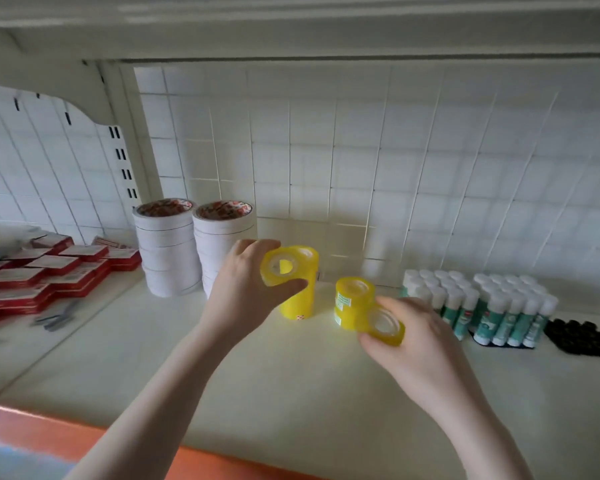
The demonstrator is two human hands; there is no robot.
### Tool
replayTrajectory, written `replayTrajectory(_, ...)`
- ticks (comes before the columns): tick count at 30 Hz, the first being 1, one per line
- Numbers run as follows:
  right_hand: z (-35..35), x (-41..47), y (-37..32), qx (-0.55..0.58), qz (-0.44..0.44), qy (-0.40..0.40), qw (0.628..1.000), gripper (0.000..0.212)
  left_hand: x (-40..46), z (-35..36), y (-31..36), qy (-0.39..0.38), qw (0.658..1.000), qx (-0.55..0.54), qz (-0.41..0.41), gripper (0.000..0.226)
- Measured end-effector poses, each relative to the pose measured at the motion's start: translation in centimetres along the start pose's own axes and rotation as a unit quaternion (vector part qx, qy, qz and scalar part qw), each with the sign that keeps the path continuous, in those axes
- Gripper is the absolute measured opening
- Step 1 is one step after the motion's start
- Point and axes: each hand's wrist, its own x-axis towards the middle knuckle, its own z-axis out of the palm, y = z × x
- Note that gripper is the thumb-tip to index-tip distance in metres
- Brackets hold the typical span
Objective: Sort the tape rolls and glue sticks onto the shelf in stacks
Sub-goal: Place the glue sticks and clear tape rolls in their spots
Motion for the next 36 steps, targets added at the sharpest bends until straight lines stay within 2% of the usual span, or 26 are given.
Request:
replayTrajectory(9,0.9,1.7,-0.3,-0.016,0.014,0.0,1.0,0.047,4.5,2.3,-1.4,-0.022,1.0,0.002,-0.008,0.067)
replayTrajectory(23,0.9,3.2,1.3,-0.028,0.022,0.01,0.999,0.052,5.4,3.9,-1.3,-0.051,0.998,0.016,-0.027,0.068)
replayTrajectory(30,0.4,5.1,0.9,-0.046,0.002,-0.012,0.999,0.055,5.4,3.4,-1.2,-0.085,0.996,0.024,-0.032,0.067)
replayTrajectory(36,0.0,7.7,0.0,-0.064,-0.003,-0.067,0.996,0.056,5.3,3.5,-1.3,-0.08,0.996,0.001,-0.042,0.064)
